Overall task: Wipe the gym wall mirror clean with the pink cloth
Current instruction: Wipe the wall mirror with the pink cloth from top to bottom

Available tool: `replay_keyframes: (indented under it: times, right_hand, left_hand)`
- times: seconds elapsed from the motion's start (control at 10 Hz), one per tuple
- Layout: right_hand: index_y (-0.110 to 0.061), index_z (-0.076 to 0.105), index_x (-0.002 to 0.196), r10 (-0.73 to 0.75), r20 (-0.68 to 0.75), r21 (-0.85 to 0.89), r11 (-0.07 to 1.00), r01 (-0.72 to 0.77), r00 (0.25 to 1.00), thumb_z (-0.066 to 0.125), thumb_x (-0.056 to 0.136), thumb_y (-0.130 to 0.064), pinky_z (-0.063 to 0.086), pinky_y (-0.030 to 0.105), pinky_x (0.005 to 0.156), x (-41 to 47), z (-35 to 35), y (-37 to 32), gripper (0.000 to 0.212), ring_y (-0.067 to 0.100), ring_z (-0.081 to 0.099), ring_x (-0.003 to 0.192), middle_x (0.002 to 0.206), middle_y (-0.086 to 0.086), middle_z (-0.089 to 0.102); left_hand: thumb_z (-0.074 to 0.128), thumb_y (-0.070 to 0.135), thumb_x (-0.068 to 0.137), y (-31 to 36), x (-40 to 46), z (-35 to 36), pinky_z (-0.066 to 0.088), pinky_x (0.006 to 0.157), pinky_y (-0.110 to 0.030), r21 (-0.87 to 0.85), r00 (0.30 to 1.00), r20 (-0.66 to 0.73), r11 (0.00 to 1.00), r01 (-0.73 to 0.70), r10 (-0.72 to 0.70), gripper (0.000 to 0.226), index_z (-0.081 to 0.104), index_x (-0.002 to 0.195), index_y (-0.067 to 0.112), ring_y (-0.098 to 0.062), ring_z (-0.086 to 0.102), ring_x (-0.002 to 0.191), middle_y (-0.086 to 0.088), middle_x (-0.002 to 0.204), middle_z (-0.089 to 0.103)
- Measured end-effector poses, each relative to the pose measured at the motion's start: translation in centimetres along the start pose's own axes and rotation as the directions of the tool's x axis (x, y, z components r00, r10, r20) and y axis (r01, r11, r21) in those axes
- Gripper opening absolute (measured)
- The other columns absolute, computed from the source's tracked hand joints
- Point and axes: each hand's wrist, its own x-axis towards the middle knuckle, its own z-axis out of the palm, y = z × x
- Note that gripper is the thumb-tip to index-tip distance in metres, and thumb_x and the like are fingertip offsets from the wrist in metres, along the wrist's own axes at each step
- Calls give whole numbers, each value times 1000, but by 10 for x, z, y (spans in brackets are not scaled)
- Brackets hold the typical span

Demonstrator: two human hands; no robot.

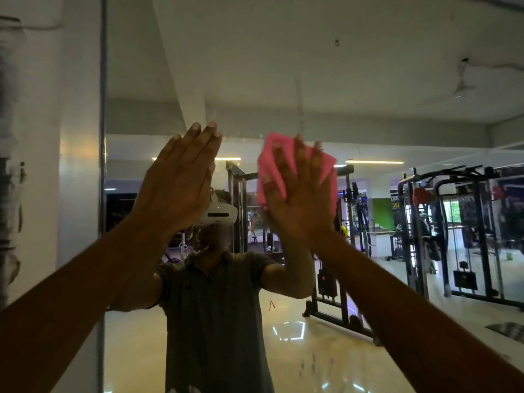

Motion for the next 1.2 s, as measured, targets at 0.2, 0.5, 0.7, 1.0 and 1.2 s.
replay_keyframes:
  times: [0.2, 0.5, 0.7, 1.0, 1.2]
  right_hand:
    - [-34, 11, 176, -152, 39, -28, 988, 153, 988, 12, 112, -66, -2, 69, 131, -4, 1, 35, 72, 33, -14, 168, 185, 7, -4]
    - [-25, 15, 176, -325, 149, -85, 937, 340, 934, 10, 109, -73, -5, 71, 132, -12, -6, 28, 83, 38, -8, 170, 184, 12, -3]
    - [-32, 11, 176, -174, 72, -106, 978, 181, 982, 11, 108, -73, 1, 72, 132, 29, -6, -38, 80, 41, -1, 169, 185, 9, 0]
    - [-33, 11, 176, -71, 52, -99, 992, 76, 996, 5, 107, -73, 5, 71, 132, 52, -11, -46, 80, 41, 0, 169, 185, 10, 2]
    - [-31, 18, 176, -353, 100, -83, 929, 361, 930, 0, 108, -74, -2, 67, 135, 58, -15, -19, 82, 35, 0, 171, 185, 7, 6]
  left_hand:
    - [35, 27, 112, -8, 0, 2, 28, 128, -65, -43, 1000, -2, 999, -30, 30, 58, 32, 166, 7, -38, 31, 161, -19, 172, 34]
    - [27, 33, 114, -7, -2, 0, 28, 130, -63, -74, 1000, -7, 997, 10, -11, 59, 34, 166, 4, -35, 29, 163, -18, 174, 32]
    - [22, 39, 114, -21, -5, -7, 18, 135, -56, -22, 989, -7, 989, 146, -146, 65, 26, 170, 6, -31, 18, 166, -15, 178, 22]
    - [27, 31, 115, -37, -9, -11, 16, 135, -53, -6, 996, -24, 996, 85, -85, 60, 23, 171, 11, -30, 20, 166, -12, 178, 25]
    - [20, 38, 114, -41, -8, -13, 18, 135, -55, -18, 996, 13, 996, 88, -88, 64, 26, 171, 10, -29, 18, 167, -12, 179, 23]
